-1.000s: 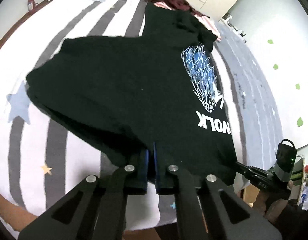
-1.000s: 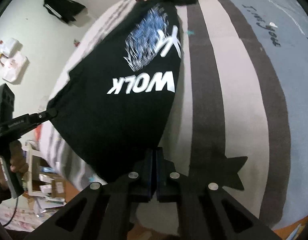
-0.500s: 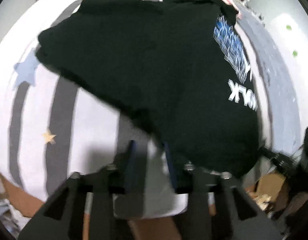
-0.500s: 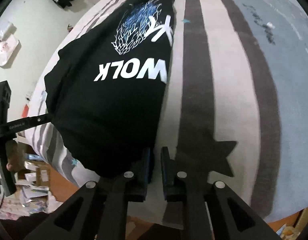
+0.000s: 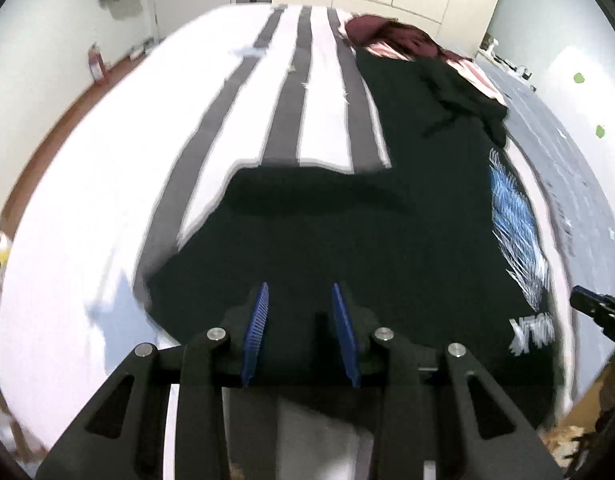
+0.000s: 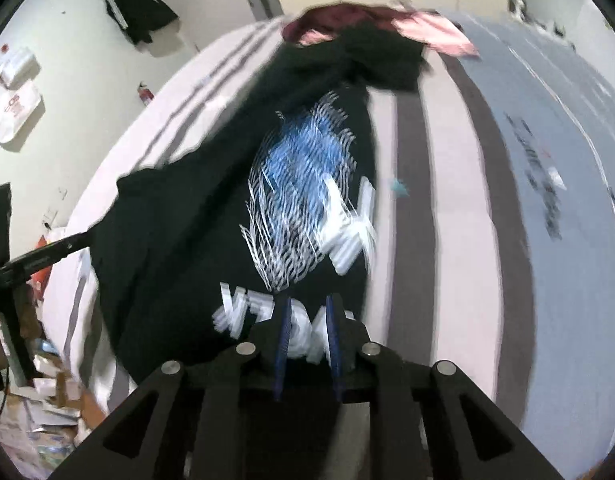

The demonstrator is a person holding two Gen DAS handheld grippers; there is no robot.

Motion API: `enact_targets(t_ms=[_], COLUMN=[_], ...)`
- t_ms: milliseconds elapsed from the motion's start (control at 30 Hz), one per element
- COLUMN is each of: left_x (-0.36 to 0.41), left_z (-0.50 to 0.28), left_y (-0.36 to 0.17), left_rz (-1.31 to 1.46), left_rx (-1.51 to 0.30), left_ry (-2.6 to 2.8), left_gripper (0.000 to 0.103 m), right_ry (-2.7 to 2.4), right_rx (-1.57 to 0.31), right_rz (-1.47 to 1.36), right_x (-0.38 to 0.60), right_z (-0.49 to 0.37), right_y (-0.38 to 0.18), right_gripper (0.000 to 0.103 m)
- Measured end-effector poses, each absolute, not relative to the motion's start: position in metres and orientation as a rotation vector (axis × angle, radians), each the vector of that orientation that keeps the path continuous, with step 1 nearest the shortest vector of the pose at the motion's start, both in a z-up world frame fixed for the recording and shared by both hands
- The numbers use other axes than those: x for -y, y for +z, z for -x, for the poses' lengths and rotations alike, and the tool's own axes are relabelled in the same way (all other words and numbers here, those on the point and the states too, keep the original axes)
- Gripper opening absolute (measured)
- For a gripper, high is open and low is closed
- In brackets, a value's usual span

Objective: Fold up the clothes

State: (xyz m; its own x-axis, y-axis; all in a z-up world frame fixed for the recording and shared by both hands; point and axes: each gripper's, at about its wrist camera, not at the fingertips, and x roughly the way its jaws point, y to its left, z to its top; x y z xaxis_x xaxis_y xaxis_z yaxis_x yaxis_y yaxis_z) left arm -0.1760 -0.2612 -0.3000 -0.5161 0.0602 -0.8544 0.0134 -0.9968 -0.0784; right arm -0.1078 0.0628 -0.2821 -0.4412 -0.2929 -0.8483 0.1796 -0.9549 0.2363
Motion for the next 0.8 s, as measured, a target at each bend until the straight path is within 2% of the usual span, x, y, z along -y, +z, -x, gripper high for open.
enact_targets(t_ms=[167, 400, 500, 567, 700, 800], left_x=[0.287, 0.346, 0.354, 0.344, 0.308, 0.288], left_z=[0.203, 0.164, 0.154, 0.159, 0.197, 0.236], left_y=[-0.334, -0.366, -0.355, -0.334, -0.306, -0.316], left_rz=[1.581, 1.725, 1.742, 1.649, 1.445, 1.419], left_rx=[0.006, 0.084, 0.103, 0.118, 0.080, 0.065], left_ry=[2.734, 2.701, 2.698, 2.709, 2.650, 2.631], left_gripper=[0.030, 0.030, 0.031, 0.031, 0.031, 0.031], right_ry=[-2.454, -2.421, -2.423, -2.419, -2.444, -2.480], right_rx=[0.119, 0.101, 0.065, 0.054, 0.045, 0.106], right_rz=[-1.437, -1.601, -1.635, -1.663, -1.651, -1.608], right_x=[-0.010, 0.028, 0.032, 0.033, 0.039, 0.035], right_z=[0.160, 0.159, 0.149, 0.149, 0.162, 0.179], right_y=[-0.303, -0.353, -0.353, -0.351, -0.332, -0.315], right_gripper=[0.016, 0.017, 0.017, 0.017, 0.017, 0.017])
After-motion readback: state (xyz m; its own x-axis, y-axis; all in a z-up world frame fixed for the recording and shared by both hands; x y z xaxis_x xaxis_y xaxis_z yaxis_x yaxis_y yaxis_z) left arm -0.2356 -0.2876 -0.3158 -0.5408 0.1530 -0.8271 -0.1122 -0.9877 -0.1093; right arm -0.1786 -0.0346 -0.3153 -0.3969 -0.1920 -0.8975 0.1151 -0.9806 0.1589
